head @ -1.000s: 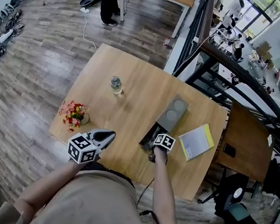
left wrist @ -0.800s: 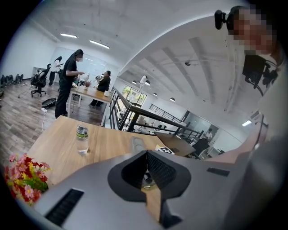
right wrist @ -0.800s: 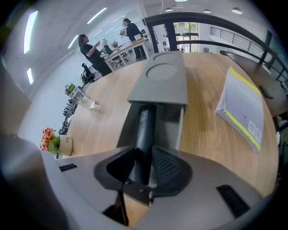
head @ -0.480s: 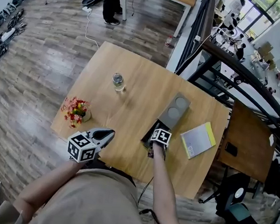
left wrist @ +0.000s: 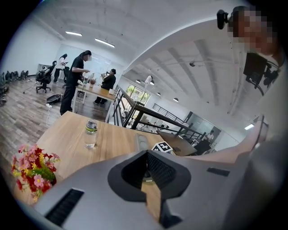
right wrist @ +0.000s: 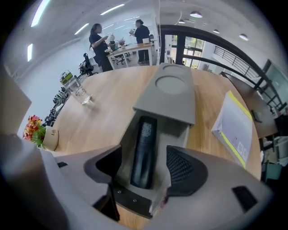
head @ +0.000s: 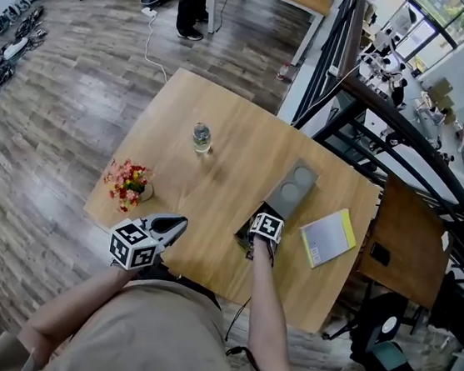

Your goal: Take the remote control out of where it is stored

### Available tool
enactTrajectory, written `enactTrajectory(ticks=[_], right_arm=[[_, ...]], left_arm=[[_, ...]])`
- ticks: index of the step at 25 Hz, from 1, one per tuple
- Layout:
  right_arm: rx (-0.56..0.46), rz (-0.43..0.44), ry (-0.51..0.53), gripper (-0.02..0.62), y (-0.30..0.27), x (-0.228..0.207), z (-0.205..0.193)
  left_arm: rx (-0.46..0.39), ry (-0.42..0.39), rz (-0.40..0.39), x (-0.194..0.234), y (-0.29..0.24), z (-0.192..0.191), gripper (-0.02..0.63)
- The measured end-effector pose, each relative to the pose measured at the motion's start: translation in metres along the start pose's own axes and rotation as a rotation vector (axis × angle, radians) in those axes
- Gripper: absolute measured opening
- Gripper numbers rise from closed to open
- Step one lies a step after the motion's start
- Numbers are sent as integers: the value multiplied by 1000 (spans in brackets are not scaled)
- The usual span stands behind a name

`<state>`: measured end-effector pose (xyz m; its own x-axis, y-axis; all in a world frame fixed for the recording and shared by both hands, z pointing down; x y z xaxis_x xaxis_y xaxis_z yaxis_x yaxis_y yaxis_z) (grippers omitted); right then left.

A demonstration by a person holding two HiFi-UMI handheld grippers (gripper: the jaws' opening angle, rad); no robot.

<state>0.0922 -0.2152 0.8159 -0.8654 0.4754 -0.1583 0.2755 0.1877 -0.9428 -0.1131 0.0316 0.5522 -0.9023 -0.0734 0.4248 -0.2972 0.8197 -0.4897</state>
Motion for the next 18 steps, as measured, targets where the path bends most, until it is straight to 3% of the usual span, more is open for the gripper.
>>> enactTrajectory(ticks=[2, 5, 7, 9, 13, 18], right_arm=[[24, -15, -3, 314, -7, -1, -4], [80, -84, 91, 294, -24, 6, -5], [115, -142, 166, 249, -35, 8, -5], [152, -172, 178, 206, -40, 9, -9], [139, -146, 27, 185, -35, 8, -12], [60, -42, -297, 179, -17, 0, -24]], left_arm=[[-1, 7, -1, 6, 2, 0, 5], [1, 7, -1, 13, 6, 1, 5], [-5, 0, -5, 16, 12, 4, 5], [-16, -10, -2, 21, 21, 9, 5], [-69, -41, 40, 45, 43, 28, 5], [-127, -68, 20, 67, 50, 58, 5]])
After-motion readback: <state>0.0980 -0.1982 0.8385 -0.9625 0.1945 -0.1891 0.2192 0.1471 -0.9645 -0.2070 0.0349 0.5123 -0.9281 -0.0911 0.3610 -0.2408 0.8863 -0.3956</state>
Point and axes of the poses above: the fingertips, and each gripper's own axes: y backward along the fingers, x to its left, z out of its top, the point moved 7 cm from there along y, backward along the fingers, and after that the axes turned 4 degrees about -y, right-handed, at the moved point
